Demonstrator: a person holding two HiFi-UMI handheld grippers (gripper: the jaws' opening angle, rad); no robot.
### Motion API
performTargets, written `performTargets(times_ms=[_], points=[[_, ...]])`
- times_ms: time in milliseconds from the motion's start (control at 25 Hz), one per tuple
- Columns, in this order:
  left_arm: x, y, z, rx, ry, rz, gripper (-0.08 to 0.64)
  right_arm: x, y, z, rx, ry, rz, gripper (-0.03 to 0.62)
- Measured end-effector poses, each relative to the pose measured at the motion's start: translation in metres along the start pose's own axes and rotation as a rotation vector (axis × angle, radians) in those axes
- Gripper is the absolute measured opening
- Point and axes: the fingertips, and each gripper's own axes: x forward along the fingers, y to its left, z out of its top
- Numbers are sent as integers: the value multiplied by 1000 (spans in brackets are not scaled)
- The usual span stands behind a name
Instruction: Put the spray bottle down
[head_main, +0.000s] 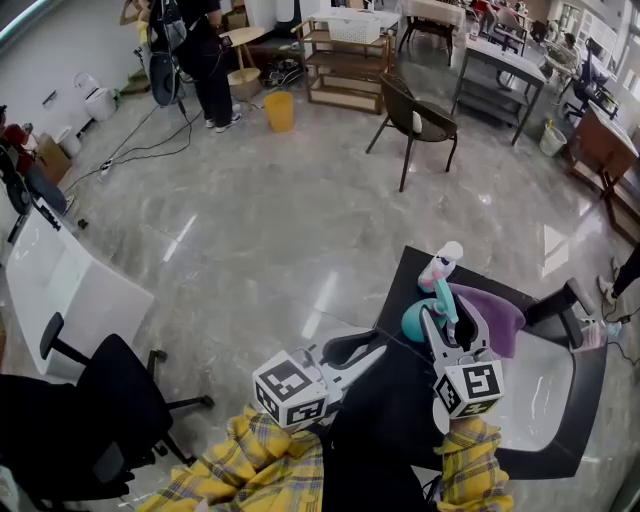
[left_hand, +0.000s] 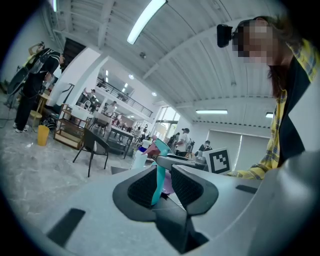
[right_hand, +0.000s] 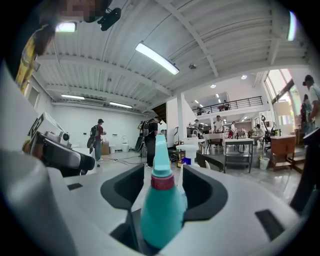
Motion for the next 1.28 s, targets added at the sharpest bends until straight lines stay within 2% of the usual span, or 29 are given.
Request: performTargets(times_ms=[280, 440, 640, 920, 1280], points=[[-1, -9, 1, -4, -6, 2, 77, -33, -5, 1, 22, 4, -9, 213], [1, -24, -2, 4, -3, -2, 77, -55, -7, -4, 93, 14, -13, 213], [5, -49, -5, 11, 1, -12, 77, -87, -9, -10, 83, 53, -30, 212], [25, -99, -19, 20, 31, -60, 77, -147, -14, -17, 113, 64, -57, 147], [43, -160, -37, 31, 77, -142, 77, -223, -23, -22, 147, 65, -144, 66]])
